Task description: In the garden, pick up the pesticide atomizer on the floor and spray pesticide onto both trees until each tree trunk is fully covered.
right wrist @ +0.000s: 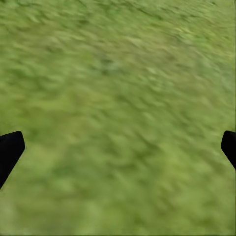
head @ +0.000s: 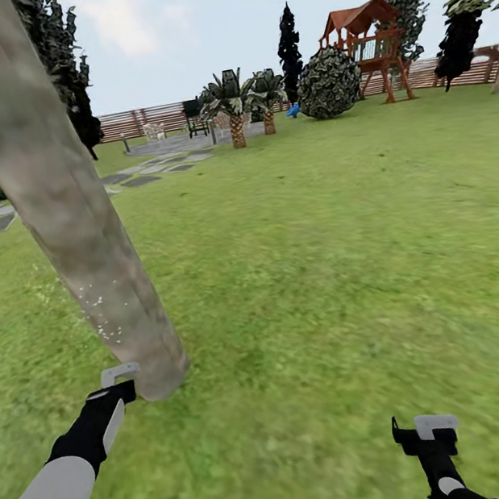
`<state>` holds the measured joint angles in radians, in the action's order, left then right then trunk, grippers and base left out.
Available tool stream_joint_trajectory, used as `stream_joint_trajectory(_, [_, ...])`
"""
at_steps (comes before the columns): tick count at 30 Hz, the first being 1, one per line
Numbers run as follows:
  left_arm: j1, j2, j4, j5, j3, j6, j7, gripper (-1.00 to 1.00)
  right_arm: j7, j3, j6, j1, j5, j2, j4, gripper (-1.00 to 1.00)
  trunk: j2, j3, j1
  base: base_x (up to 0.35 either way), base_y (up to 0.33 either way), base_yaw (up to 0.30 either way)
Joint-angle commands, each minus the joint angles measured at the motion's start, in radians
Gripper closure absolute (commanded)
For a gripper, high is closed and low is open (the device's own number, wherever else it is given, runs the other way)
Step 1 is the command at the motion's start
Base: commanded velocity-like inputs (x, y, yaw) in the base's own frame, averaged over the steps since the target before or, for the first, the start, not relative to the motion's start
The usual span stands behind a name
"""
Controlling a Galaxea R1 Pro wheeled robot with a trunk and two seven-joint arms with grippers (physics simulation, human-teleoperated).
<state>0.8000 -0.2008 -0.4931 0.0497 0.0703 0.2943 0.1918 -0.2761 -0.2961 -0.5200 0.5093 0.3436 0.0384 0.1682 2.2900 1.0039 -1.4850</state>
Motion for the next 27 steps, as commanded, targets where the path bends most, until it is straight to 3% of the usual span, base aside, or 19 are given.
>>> stream_joint_trajectory(1, [0.000,0.000,0.000,-0.001,0.000,-0.001,0.000,1.00,0.000,0.000,0.000,0.000,0.000,0.000,0.000,-1.00,0.000,0.000,0.000,0.303,-0.103,0.271])
stream_joint_trajectory(7, [-0.001,0.002,0.001,-0.002,-0.001,-0.001,0.000,1.00,0.000,0.000,0.000,0.000,0.000,0.000,0.000,-1.00,0.000,0.000,0.000,0.297,-0.124,0.275])
stream_joint_trajectory(22, [-0.001,0.002,0.001,-0.004,-0.001,0.000,0.001,1.00,0.000,0.000,0.000,0.000,0.000,0.000,0.001,-1.00,0.000,0.000,0.000,0.174,-0.226,0.013])
stream_joint_trajectory(27, [0.000,0.000,0.001,-0.005,-0.001,0.001,0.001,1.00,0.000,0.000,0.000,0.000,0.000,0.000,0.001,-1.00,0.000,0.000,0.000,0.147,-0.242,0.201])
